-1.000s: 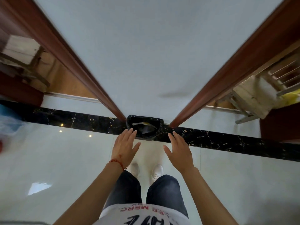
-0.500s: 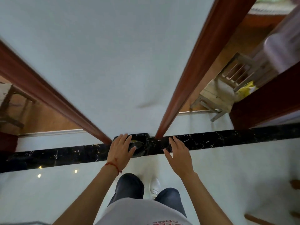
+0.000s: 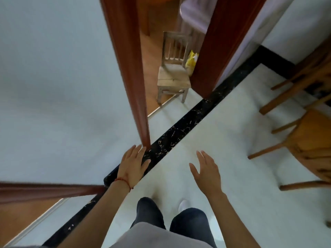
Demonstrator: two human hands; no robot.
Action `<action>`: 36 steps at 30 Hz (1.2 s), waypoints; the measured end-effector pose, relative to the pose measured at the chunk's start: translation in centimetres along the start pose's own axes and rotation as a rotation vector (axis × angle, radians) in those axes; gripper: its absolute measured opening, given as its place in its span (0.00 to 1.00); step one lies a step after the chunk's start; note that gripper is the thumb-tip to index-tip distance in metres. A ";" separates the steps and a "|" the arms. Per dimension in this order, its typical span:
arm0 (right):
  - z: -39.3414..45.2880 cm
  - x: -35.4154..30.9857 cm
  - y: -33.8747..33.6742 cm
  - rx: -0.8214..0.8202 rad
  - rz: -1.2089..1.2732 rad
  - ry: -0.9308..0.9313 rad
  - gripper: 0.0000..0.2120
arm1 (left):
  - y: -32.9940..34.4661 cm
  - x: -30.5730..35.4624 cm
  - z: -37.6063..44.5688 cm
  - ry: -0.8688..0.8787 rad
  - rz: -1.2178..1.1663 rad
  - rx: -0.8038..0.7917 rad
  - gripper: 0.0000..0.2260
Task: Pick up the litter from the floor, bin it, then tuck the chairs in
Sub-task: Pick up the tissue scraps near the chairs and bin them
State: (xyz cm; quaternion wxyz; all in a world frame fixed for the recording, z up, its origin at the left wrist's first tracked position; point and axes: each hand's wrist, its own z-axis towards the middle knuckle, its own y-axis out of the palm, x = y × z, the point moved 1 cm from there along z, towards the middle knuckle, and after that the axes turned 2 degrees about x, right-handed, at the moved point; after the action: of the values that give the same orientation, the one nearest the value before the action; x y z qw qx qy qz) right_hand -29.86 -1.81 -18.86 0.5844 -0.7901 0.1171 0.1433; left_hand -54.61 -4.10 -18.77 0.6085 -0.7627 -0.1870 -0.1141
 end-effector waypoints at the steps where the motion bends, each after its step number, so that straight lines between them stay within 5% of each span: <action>1: -0.8 1.0 -0.4 0.021 0.014 0.040 0.26 | 0.1 1.0 0.4 0.037 0.002 -0.018 0.39; 11: -9.6 11.9 -3.8 0.228 0.128 0.412 0.28 | 4.5 14.8 2.5 0.446 0.108 -0.136 0.37; 15: -14.5 17.0 -4.7 0.302 0.168 0.550 0.26 | 7.4 21.9 1.1 0.592 0.136 -0.205 0.27; 23: -24.5 26.0 -5.5 0.436 0.251 0.842 0.26 | 13.9 34.8 -3.1 0.918 0.184 -0.274 0.32; 26: -28.3 28.2 -5.4 0.507 0.308 0.964 0.25 | 15.9 39.0 -5.2 1.023 0.182 -0.323 0.24; 36: -37.2 31.5 -3.9 0.701 0.393 1.416 0.26 | 22.8 51.5 -10.9 1.471 0.283 -0.516 0.24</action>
State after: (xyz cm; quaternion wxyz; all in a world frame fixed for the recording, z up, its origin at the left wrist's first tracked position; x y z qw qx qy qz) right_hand 4.18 -36.84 -16.57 0.5493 -0.4297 0.6333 -0.3354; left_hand 2.24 -11.49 -15.75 0.3885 -0.6251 0.3943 -0.5503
